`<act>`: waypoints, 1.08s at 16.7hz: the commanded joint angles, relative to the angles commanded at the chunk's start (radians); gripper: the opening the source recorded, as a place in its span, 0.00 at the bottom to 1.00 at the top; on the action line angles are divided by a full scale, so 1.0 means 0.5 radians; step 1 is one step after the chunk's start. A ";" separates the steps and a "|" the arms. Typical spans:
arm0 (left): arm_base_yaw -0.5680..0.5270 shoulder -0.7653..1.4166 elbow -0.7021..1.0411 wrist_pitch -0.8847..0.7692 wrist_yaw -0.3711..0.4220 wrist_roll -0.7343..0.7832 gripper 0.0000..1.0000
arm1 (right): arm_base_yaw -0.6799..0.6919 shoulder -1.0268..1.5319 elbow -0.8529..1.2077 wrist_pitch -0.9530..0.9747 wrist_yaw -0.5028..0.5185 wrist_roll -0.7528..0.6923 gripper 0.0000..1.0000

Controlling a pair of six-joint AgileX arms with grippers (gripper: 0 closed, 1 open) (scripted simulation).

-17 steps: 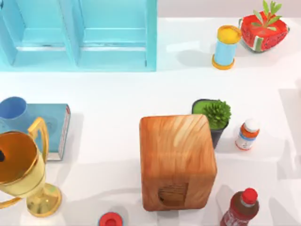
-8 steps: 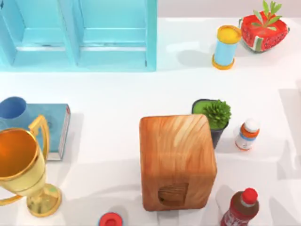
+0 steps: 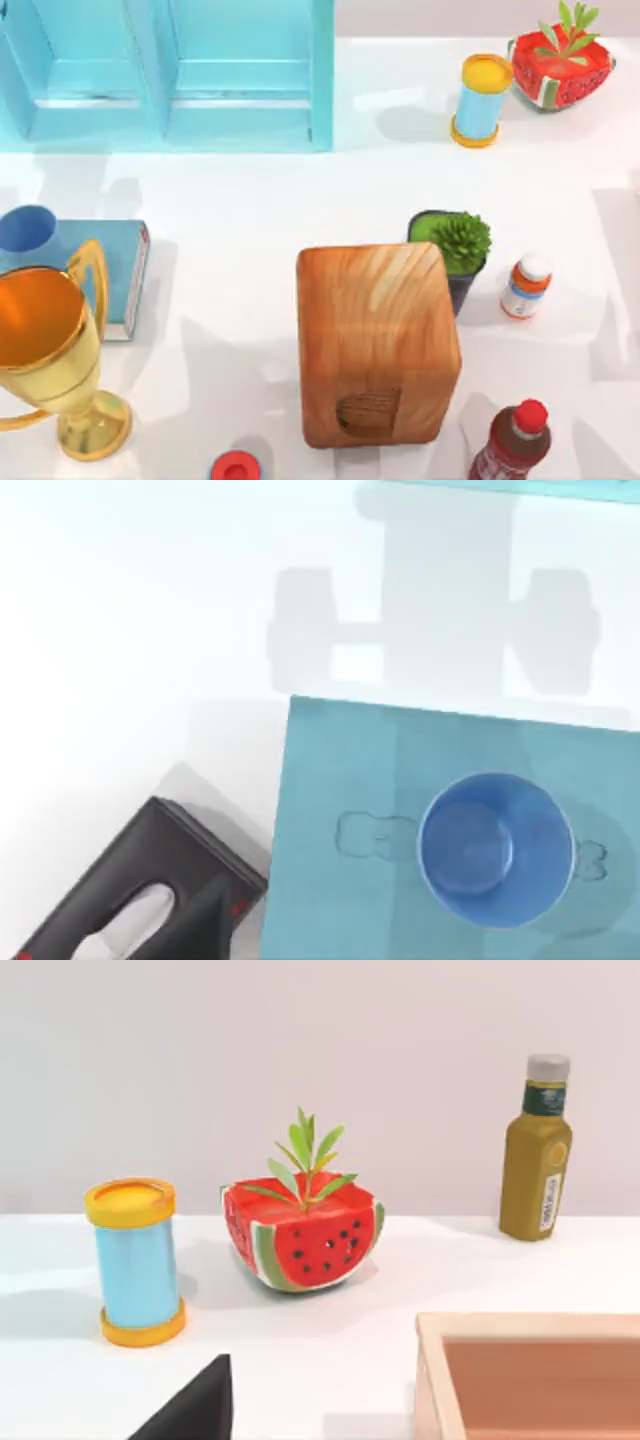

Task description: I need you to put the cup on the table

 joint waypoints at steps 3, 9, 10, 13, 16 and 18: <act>-0.077 0.474 0.336 -0.348 0.044 -0.034 1.00 | 0.000 0.000 0.000 0.000 0.000 0.000 1.00; -0.225 1.032 0.711 -0.777 0.117 -0.062 1.00 | 0.000 0.000 0.000 0.000 0.000 0.000 1.00; -0.234 1.056 0.727 -0.796 0.121 -0.063 1.00 | 0.000 0.000 0.000 0.000 0.000 0.000 1.00; -0.234 1.057 0.728 -0.797 0.121 -0.063 1.00 | 0.000 0.000 0.000 0.000 0.000 0.000 1.00; -0.225 1.054 0.716 -0.787 0.119 -0.061 1.00 | 0.000 0.000 0.000 0.000 0.000 0.000 1.00; -0.228 1.059 0.644 -0.715 0.121 -0.057 1.00 | 0.000 0.000 0.000 0.000 0.000 0.000 1.00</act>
